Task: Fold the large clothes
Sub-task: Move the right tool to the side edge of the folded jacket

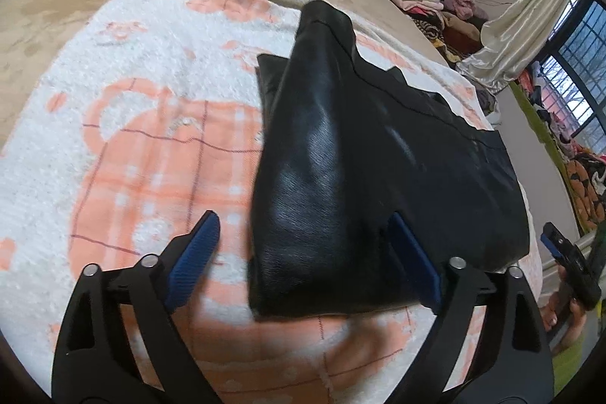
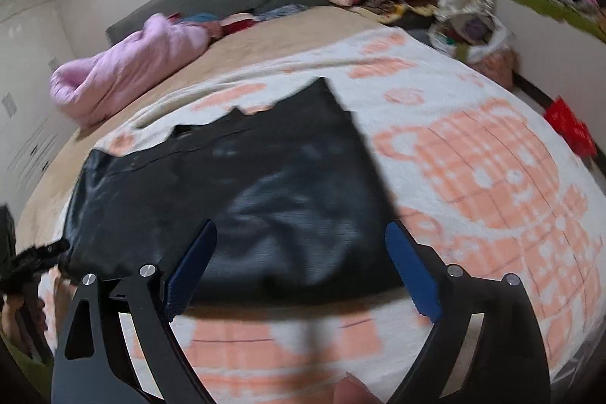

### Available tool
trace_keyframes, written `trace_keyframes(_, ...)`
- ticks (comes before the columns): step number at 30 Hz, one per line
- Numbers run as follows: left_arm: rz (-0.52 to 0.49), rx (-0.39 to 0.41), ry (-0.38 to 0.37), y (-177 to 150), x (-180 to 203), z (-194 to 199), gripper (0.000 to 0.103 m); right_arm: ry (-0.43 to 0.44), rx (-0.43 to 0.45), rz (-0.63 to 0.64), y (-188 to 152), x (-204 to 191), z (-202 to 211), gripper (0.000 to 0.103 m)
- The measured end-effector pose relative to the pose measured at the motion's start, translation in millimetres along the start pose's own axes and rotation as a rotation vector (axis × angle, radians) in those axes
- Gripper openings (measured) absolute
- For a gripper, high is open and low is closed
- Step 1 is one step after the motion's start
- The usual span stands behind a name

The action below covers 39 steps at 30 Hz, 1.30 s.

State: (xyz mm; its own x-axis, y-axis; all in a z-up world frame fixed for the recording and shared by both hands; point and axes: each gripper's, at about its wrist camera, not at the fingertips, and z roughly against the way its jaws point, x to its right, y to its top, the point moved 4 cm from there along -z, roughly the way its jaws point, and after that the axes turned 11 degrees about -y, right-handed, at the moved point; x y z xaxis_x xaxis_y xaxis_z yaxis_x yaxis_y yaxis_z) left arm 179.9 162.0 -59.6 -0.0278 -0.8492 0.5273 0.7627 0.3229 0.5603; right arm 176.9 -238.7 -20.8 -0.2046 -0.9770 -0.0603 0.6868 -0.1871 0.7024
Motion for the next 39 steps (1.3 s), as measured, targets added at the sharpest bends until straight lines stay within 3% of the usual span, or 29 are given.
trace_keyframes(3, 0.000, 0.014, 0.015, 2, -3, 4, 0.089, 0.054, 0.003, 0.075, -3, -32, 4, 0.086)
trace_keyframes(6, 0.007, 0.024, 0.019, 5, -6, 5, 0.090, 0.121, -0.020, 0.181, -11, -74, 4, 0.050)
trace_keyframes(7, 0.010, 0.026, 0.020, 6, -8, 5, 0.090, 0.150, -0.038, 0.209, -15, -88, 1, 0.047)
trace_keyframes(10, 0.004, 0.027, 0.027, 7, -9, 5, 0.090, 0.182, -0.067, 0.259, -23, -120, -7, 0.044)
trace_keyframes(15, -0.010, 0.028, 0.039, 13, -6, -2, 0.090, 0.135, -0.093, 0.297, -28, -149, -20, 0.043)
trace_keyframes(23, 0.003, 0.019, 0.043, 21, -13, -8, 0.093, 0.086, -0.180, 0.317, -46, -159, -53, 0.045)
trace_keyframes(32, -0.011, -0.037, 0.035, 47, -19, -40, 0.093, 0.128, -0.191, 0.267, -51, -152, -59, 0.045)
trace_keyframes(36, -0.045, -0.045, 0.054, 55, -18, -46, 0.093, 0.174, -0.204, 0.249, -27, -151, -48, 0.042)
trace_keyframes(39, -0.045, -0.056, 0.038, 61, -19, -50, 0.092, 0.154, -0.137, 0.237, 7, -151, -45, 0.042)
